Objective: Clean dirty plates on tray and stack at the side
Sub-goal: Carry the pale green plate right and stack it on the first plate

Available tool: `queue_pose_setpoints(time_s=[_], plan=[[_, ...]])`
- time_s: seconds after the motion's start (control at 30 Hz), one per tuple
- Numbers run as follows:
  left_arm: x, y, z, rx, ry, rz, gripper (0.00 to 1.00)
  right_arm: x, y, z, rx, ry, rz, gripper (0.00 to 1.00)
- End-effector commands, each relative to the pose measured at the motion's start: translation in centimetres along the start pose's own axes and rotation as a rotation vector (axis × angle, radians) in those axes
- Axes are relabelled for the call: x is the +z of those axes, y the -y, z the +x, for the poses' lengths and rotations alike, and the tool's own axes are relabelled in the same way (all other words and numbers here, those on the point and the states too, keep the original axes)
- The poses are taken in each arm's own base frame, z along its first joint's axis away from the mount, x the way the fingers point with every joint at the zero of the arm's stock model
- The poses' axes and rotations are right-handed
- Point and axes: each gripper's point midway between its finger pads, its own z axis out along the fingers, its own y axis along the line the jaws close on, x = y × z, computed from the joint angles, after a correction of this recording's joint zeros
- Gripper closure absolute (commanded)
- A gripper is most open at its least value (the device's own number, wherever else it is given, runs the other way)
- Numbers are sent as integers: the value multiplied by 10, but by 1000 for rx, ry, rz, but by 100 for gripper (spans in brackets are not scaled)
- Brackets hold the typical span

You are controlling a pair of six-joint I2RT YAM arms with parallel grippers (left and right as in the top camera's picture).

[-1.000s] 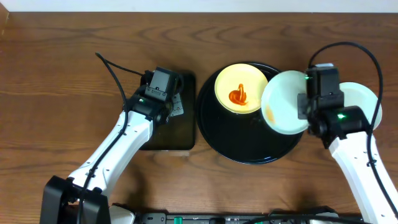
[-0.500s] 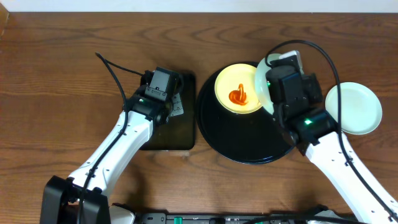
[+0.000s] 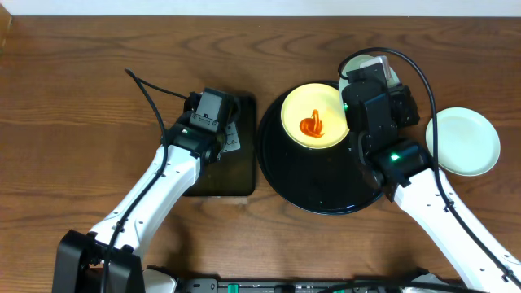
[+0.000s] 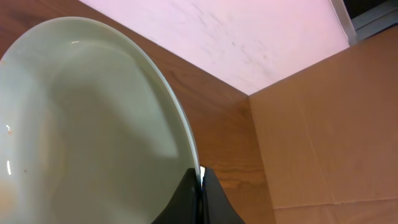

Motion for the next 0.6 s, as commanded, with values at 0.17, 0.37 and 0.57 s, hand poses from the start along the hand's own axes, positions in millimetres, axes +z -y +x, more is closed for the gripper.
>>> queue_pose_setpoints(time_s=[0.17, 0.37, 0.57], plan=[[0, -4, -2, 10, 8, -16, 92, 12, -2, 15, 185, -60, -57, 99], [0, -4, -2, 10, 7, -16, 92, 44, 22, 58, 435, -213, -60, 99], [0, -4, -1, 11, 4, -18, 91, 73, 60, 111, 731, -365, -29, 99]])
